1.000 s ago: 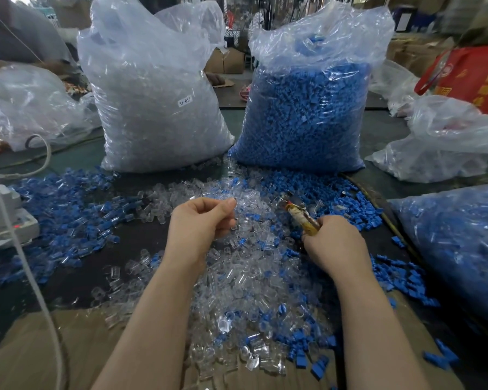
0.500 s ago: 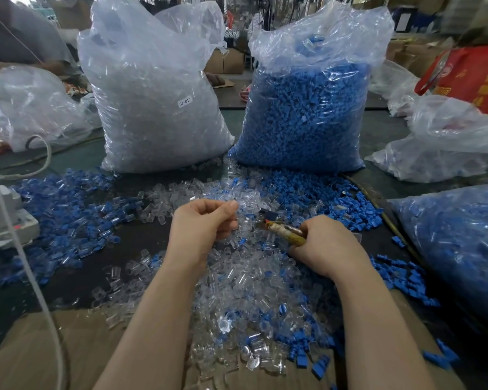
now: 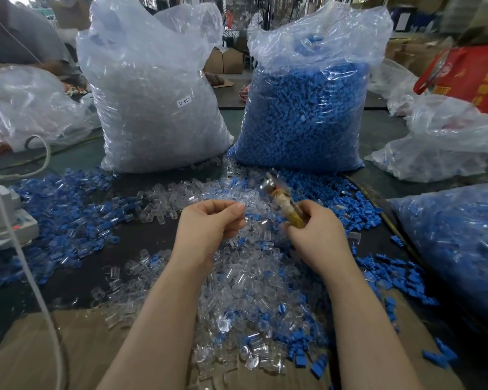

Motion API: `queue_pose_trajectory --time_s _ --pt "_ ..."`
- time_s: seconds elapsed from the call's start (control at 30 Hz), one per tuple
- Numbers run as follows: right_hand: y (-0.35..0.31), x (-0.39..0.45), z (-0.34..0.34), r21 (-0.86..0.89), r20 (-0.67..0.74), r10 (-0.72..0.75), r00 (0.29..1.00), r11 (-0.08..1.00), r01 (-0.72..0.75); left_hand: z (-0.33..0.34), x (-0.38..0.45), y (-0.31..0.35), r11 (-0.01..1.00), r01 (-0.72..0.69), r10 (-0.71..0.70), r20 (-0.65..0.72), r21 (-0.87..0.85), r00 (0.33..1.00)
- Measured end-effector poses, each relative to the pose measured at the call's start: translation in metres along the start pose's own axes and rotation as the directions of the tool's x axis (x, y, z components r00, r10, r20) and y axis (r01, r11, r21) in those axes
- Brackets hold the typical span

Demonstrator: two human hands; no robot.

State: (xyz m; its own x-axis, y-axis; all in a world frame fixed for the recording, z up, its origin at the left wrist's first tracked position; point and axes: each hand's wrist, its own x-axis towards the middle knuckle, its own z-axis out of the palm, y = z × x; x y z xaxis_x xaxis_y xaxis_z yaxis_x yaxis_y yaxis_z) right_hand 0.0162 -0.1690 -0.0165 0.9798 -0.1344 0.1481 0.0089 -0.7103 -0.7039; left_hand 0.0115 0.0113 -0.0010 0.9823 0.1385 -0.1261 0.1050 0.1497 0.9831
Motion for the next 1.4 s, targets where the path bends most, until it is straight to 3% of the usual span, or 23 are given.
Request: queue_pose_trajectory --time_s 0.17,0.4,0.63,0.93,1.4 --pt "-0.014 -0.002 0.006 0.388 -0.087 -0.046 0.995 0.918 0.076 0.008 -0.001 0.002 0.993 0.03 -0.031 -0.001 -0.114 1.0" --pt "-0.026 -0.008 0.015 0.625 -0.124 -0.04 0.992 0.773 0.109 0.014 -0.006 0.003 0.985 0.005 -0.003 0.012 -0.171 1.0" --pt "-0.026 -0.009 0.017 0.628 -0.166 -0.063 0.984 0.763 0.155 0.017 -0.007 0.002 0.994 -0.035 0.04 0.05 -0.107 0.998" --pt "-0.024 -0.006 0.023 0.516 -0.237 -0.089 0.967 0.832 0.203 0.019 -0.01 0.004 0.992 -0.09 0.096 0.071 -0.086 0.993" --pt "-0.027 -0.008 0.021 0.56 -0.162 -0.112 0.98 0.807 0.185 0.024 -0.012 0.004 0.931 -0.328 0.338 -0.039 0.16 0.94"
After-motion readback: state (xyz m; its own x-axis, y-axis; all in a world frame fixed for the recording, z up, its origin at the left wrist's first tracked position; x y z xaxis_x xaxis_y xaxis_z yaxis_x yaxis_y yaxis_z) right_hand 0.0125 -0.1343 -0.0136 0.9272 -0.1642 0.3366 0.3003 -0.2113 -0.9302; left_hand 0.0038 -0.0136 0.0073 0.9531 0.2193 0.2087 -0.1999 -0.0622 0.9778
